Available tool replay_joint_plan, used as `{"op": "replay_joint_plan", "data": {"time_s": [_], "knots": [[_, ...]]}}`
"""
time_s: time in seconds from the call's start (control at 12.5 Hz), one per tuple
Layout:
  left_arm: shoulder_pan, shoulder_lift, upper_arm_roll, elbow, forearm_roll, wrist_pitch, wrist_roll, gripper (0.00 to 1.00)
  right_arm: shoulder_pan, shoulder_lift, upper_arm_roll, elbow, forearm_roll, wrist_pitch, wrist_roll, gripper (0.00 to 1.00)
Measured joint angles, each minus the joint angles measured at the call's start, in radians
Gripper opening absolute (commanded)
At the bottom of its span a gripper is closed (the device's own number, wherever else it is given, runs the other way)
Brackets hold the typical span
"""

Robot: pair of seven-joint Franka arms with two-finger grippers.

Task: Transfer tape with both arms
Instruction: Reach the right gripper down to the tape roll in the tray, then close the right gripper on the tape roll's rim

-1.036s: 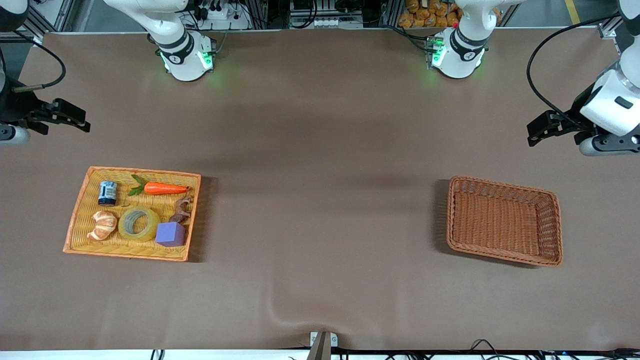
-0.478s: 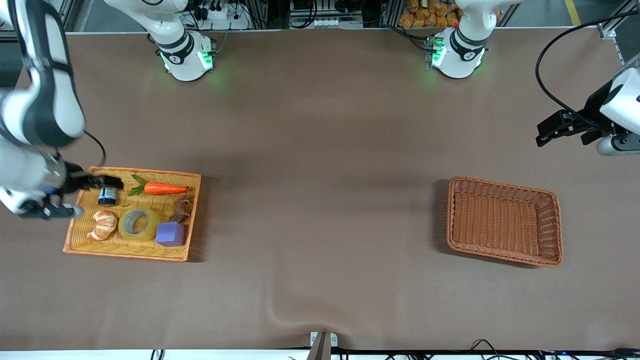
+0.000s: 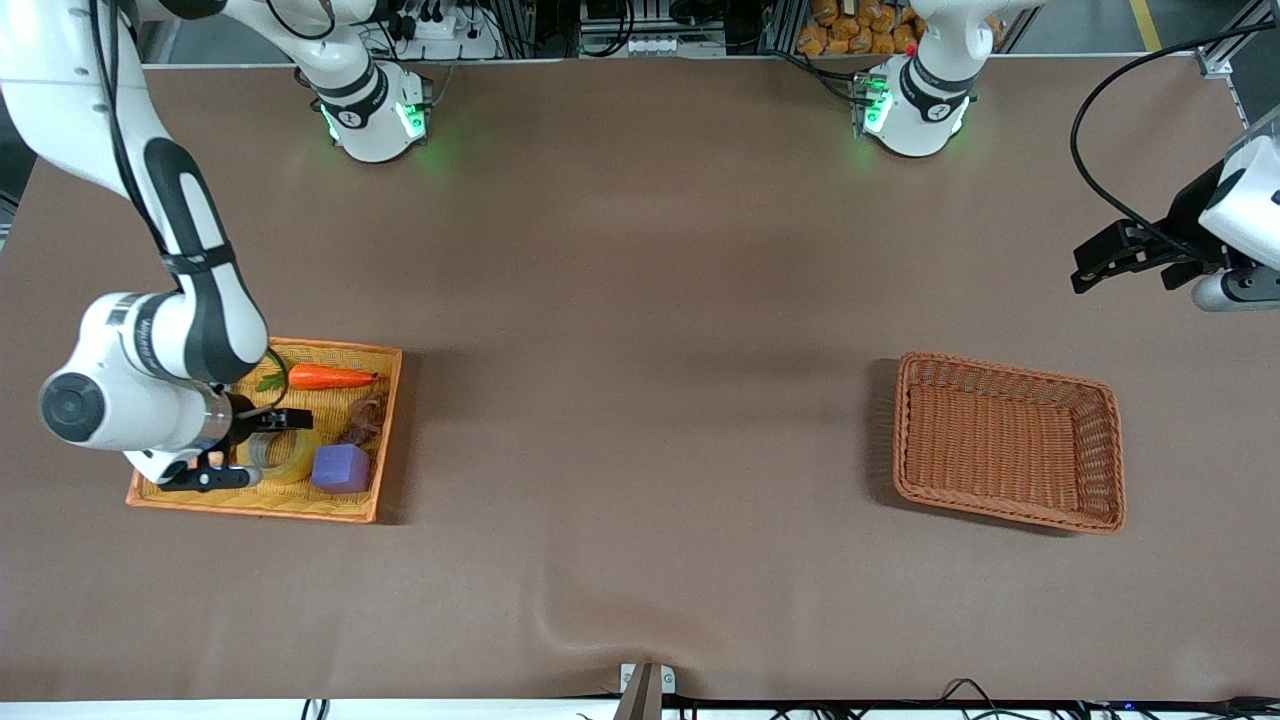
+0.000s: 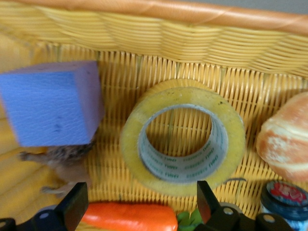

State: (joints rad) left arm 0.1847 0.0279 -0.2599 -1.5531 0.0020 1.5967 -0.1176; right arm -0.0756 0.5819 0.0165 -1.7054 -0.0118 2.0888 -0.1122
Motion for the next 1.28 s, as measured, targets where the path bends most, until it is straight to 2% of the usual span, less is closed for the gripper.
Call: {"op": "replay_joint_plan", "data": {"time_s": [0.4,0.72,0.8,0.88,0.96,1.04,1.28], "knots": [[-0.001,0.0,-0.005,0.0,0.0,-0.004,0.0,1.0,0.0,0.031,-0.001,0.0,-0.017,0.027,-0.171,1.0],[-0.001,0.0,-0.009,0.0,0.0,-0.013,0.0,1.0,0.022,0.032,0.002,-0.003,-0.053,0.037,-0.206,0.98],[-0.001,0.0,-0.009,0.0,0.0,-0.019,0.0,1.0,0.025,0.032,0.003,-0.012,-0.055,0.056,-0.208,0.64],[-0.001,0.0,-0.009,0.0,0.0,-0.024,0.0,1.0,0.026,0.033,0.003,-0.029,-0.056,0.087,-0.209,0.24],[-0.001,0.0,-0.009,0.0,0.0,-0.026,0.0,1.0,0.026,0.034,0.002,-0.048,-0.058,0.117,-0.21,0.03],[-0.001,0.0,-0.009,0.0,0.0,-0.026,0.0,1.0,0.025,0.035,0.001,-0.06,-0.059,0.134,-0.21,0.0],[-0.001,0.0,-0.009,0.0,0.0,-0.026,0.0,1.0,0.02,0.034,-0.002,-0.063,-0.06,0.142,-0.21,0.0]]}}
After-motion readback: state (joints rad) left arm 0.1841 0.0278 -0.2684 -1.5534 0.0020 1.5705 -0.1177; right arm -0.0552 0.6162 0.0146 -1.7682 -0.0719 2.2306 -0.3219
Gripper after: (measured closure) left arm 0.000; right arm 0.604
